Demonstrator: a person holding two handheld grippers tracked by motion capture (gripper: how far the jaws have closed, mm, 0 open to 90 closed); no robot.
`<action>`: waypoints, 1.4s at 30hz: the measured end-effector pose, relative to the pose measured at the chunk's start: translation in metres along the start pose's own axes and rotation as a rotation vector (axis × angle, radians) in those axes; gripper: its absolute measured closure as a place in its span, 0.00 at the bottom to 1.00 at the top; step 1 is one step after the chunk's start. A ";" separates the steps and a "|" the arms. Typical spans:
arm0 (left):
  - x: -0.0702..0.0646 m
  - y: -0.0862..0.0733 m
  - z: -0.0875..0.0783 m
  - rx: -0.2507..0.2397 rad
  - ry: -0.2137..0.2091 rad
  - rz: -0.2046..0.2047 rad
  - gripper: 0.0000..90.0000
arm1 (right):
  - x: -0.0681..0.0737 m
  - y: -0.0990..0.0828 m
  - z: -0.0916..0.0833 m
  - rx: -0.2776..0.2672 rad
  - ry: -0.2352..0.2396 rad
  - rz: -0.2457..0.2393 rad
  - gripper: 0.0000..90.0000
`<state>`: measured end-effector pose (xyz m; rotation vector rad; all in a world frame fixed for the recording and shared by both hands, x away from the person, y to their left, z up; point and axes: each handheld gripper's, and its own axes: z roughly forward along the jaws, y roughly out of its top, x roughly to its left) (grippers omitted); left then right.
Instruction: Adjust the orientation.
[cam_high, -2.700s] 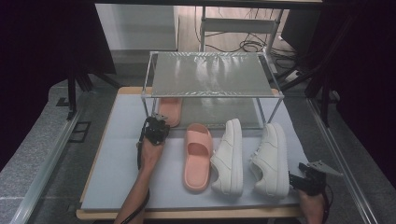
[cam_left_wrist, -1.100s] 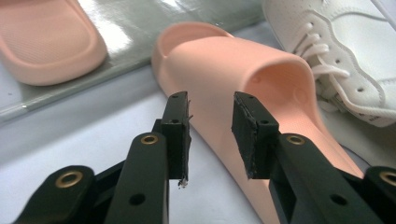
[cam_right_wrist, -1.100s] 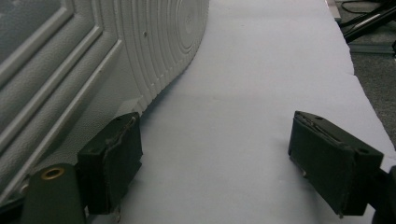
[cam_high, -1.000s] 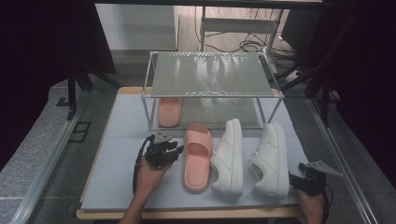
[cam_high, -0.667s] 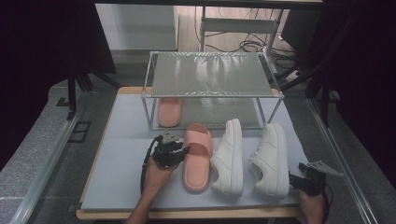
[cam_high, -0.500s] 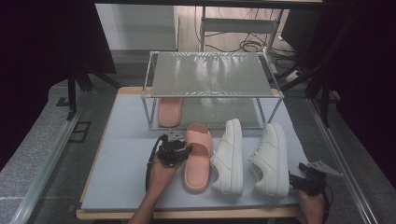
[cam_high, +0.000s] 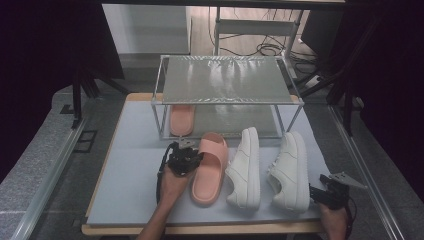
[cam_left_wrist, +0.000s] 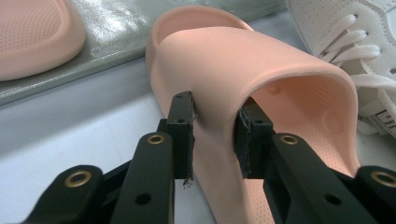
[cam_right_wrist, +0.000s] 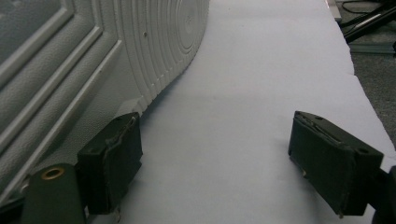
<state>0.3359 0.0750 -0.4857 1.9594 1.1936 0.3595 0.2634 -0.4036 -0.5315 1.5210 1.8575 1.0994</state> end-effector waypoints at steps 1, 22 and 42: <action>0.000 0.000 0.000 -0.001 0.002 -0.001 0.80 | 0.000 0.000 0.000 0.000 0.000 0.000 0.20; 0.001 0.023 -0.007 -0.036 0.031 -0.013 0.88 | 0.000 0.000 0.000 0.000 0.003 0.003 0.20; 0.007 0.069 0.021 -0.082 0.118 -0.042 0.88 | -0.001 0.000 0.000 -0.003 0.006 0.009 0.20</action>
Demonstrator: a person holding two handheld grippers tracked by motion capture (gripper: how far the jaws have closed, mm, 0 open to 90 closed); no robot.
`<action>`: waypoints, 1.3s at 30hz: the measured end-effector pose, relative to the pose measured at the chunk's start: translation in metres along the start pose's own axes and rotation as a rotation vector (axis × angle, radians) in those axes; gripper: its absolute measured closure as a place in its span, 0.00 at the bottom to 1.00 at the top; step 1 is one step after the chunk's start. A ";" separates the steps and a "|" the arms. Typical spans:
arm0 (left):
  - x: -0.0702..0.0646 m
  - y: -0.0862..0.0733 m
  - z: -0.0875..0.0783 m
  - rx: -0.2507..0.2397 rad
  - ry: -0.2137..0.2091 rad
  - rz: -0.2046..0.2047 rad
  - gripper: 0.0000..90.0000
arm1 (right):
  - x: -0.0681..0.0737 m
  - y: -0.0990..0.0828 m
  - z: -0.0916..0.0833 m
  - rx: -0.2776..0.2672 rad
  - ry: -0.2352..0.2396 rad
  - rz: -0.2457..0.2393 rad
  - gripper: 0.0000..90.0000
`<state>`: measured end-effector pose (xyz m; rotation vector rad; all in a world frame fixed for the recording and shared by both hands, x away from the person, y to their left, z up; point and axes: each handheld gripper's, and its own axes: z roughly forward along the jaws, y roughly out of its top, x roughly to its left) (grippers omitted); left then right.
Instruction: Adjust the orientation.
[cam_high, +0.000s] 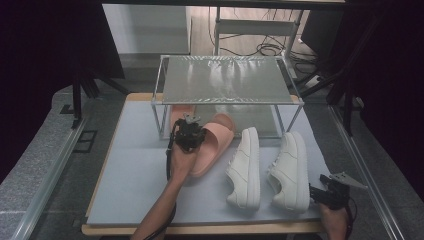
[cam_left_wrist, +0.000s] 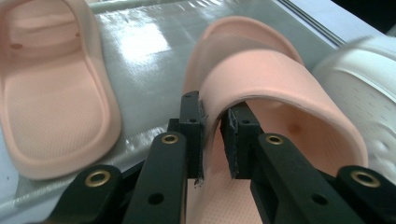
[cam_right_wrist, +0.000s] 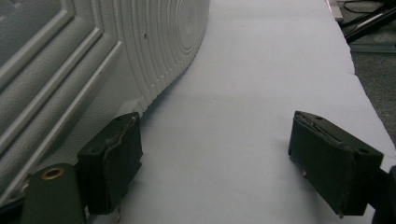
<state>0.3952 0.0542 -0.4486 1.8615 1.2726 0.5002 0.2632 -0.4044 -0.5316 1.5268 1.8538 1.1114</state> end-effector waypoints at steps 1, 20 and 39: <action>0.001 0.001 0.003 -0.002 0.009 -0.004 0.87 | 0.000 0.000 0.000 -0.001 0.000 0.000 0.20; 0.026 -0.003 0.043 -0.021 0.158 -0.120 0.87 | 0.000 0.000 0.000 0.000 0.003 0.000 0.20; 0.037 -0.009 0.012 -0.004 0.097 -0.044 0.75 | 0.000 0.000 0.000 0.001 0.003 0.000 0.20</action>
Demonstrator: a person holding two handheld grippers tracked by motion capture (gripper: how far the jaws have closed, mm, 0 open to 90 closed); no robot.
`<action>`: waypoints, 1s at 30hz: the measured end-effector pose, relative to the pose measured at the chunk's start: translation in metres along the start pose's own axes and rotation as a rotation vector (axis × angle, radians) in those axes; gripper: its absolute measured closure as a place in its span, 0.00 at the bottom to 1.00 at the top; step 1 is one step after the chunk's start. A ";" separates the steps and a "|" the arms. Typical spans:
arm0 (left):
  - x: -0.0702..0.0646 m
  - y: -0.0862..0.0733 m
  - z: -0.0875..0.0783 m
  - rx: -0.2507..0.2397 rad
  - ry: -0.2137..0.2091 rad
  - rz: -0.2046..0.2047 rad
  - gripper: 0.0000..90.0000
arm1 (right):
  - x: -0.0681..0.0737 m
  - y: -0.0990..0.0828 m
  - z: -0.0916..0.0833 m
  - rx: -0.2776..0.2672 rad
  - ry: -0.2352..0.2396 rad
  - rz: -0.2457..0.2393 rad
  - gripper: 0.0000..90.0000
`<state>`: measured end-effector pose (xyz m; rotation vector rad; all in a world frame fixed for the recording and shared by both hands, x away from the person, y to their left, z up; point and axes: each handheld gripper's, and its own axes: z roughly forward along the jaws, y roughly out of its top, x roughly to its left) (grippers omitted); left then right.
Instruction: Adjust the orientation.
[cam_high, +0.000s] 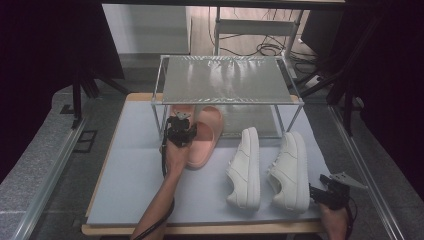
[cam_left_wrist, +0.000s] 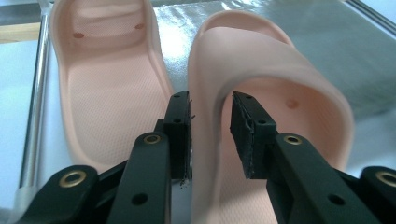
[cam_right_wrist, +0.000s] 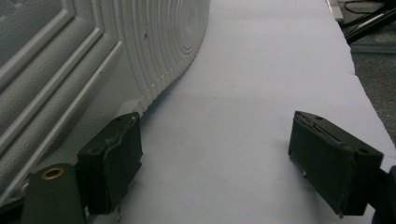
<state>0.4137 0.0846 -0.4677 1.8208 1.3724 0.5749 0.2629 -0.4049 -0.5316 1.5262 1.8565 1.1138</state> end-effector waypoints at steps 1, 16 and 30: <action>0.001 -0.001 -0.003 -0.002 -0.005 0.001 0.75 | 0.000 0.000 0.000 0.000 0.000 0.000 0.20; 0.001 -0.043 -0.042 0.001 -0.150 0.072 0.90 | 0.000 0.000 0.000 -0.002 -0.003 0.000 0.20; 0.002 -0.088 -0.066 0.083 -0.223 0.107 1.00 | 0.001 0.000 0.000 0.002 -0.006 -0.006 0.20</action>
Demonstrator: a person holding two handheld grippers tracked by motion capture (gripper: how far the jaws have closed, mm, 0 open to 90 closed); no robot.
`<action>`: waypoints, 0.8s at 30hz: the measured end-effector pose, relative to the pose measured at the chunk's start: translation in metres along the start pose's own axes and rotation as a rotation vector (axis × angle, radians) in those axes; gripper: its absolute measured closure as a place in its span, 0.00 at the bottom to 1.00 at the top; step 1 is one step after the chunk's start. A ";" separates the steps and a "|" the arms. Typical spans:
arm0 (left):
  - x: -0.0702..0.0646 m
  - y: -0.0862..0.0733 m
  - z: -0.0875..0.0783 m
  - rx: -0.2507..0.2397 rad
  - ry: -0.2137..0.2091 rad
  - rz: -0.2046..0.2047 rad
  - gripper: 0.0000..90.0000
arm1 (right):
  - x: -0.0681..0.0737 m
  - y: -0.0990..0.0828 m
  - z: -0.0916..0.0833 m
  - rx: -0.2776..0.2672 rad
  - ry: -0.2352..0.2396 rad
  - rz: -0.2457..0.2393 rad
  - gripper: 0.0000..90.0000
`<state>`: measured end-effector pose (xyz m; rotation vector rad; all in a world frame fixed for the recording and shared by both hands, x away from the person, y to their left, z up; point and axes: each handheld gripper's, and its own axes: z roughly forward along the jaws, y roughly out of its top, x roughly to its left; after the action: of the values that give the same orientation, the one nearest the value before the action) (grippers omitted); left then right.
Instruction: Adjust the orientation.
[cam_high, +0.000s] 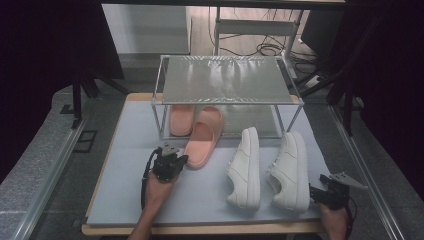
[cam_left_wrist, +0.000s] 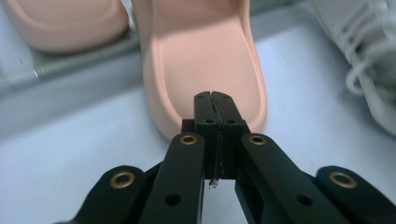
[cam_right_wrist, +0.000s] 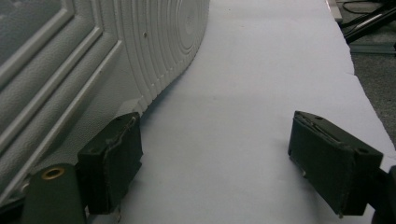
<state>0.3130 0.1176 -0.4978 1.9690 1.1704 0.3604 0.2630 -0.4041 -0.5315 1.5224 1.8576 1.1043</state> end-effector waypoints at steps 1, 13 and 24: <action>-0.001 -0.002 0.000 0.010 0.001 0.005 1.00 | 0.000 0.000 0.000 0.000 -0.001 -0.001 0.20; -0.011 -0.010 0.018 0.059 -0.016 0.030 0.99 | 0.000 0.000 0.000 0.000 -0.001 0.001 0.20; -0.017 0.006 0.028 0.013 -0.043 0.015 0.99 | 0.000 0.000 0.000 0.000 0.000 0.002 0.20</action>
<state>0.3238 0.0883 -0.5089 1.9880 1.1339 0.3178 0.2629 -0.4040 -0.5315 1.5251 1.8569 1.1054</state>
